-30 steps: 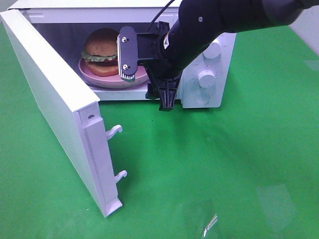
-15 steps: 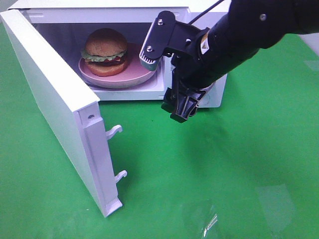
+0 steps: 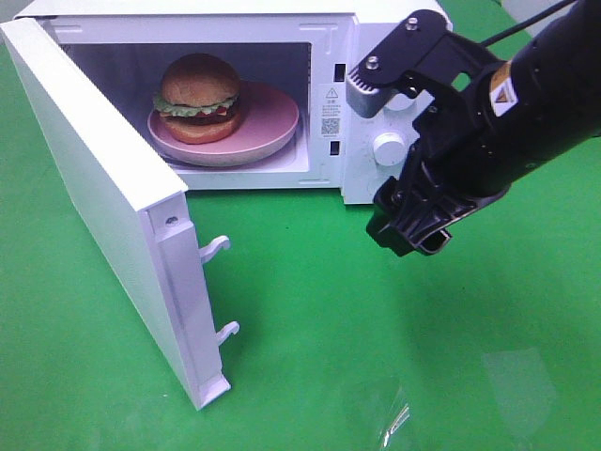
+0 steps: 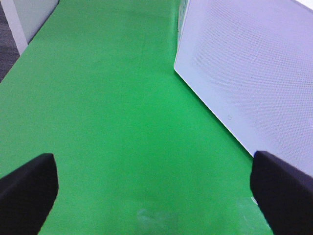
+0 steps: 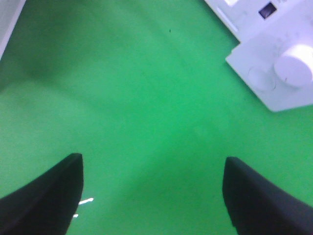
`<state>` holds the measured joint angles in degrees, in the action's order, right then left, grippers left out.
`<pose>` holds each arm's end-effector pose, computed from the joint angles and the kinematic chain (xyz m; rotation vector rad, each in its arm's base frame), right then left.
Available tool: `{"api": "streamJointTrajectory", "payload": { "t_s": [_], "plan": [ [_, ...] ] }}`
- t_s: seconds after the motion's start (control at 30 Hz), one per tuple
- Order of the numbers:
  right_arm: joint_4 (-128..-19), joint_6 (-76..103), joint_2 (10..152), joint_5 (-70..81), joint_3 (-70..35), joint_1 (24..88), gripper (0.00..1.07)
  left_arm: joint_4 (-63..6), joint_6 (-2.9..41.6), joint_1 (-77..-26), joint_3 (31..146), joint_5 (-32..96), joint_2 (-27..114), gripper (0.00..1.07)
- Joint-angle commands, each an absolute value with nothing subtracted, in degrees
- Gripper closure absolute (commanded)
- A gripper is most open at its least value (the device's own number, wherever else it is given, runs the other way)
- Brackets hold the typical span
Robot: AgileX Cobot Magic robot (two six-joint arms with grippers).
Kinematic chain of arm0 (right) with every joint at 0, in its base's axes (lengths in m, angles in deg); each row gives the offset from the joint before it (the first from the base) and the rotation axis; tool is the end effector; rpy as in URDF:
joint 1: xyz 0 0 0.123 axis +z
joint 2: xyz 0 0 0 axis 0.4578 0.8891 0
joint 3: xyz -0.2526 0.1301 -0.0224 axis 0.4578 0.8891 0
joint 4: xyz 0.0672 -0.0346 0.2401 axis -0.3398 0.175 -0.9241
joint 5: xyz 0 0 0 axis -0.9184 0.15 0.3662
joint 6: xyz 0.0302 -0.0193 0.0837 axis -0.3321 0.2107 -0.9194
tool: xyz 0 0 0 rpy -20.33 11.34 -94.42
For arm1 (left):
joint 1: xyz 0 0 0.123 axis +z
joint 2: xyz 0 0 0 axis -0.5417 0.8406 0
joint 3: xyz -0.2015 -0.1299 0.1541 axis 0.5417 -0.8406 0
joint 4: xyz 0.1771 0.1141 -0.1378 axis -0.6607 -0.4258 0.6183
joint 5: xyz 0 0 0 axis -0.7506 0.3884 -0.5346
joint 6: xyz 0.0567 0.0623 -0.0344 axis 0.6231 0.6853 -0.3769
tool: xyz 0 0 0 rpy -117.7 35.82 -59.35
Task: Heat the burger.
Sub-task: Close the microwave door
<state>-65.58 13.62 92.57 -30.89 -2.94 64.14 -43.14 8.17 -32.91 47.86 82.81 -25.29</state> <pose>0.2304 0.1646 0.2595 -1.0096 2.3161 0.0852 -0.0089 0.0004 0.2797 -0.1306 2.0442 -0.0757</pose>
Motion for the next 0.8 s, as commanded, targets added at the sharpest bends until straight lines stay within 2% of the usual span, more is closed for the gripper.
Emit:
{"api": "streamJointTrajectory", "payload": {
  "t_s": [0.03, 0.33, 0.8],
  "plan": [
    [-65.6, 9.0, 89.1, -35.9, -2.0, 64.1, 0.31, -43.3, 8.3, -32.7, 47.9, 81.8, -26.2, 0.06],
    [-65.5, 5.9, 80.4, -45.8, 0.5, 64.1, 0.31, -43.3, 8.3, -32.7, 47.9, 81.8, -26.2, 0.06],
    [-65.5, 5.6, 67.0, -48.2, 7.1, 64.1, 0.31, -43.3, 8.3, -32.7, 47.9, 81.8, -26.2, 0.06]
  ]
}}
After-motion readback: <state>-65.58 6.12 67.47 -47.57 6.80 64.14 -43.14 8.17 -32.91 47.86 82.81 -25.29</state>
